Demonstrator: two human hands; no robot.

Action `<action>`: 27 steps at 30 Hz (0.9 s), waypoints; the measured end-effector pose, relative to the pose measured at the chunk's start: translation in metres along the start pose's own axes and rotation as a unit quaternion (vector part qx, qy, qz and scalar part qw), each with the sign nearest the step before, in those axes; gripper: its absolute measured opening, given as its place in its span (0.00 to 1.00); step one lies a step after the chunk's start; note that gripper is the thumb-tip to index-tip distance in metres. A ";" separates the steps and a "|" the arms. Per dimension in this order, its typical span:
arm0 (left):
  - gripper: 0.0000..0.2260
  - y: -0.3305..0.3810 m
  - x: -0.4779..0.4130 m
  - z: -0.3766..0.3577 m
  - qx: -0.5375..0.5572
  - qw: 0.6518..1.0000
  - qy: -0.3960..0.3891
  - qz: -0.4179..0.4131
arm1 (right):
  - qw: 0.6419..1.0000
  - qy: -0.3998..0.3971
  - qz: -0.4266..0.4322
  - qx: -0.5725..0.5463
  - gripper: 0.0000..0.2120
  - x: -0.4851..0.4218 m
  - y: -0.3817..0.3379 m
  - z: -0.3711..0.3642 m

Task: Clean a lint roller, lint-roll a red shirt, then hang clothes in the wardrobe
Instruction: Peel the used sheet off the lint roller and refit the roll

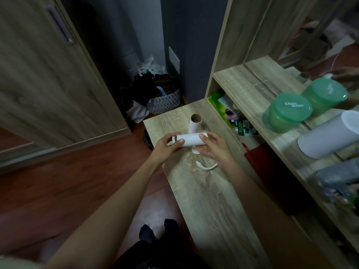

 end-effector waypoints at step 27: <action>0.13 -0.021 -0.037 -0.001 -0.182 0.977 0.068 -0.087 | 0.993 0.078 0.046 -0.076 0.18 0.010 0.004 0.023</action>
Point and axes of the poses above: each hand's wrist, its own x-axis away from the middle knuckle, its own z-axis out of the back of the hand, y = z × x, the point moved 4 cm from there along -x, towards the middle knuckle, and after that the axes turned 11 degrees about z, right-handed, at the moved point
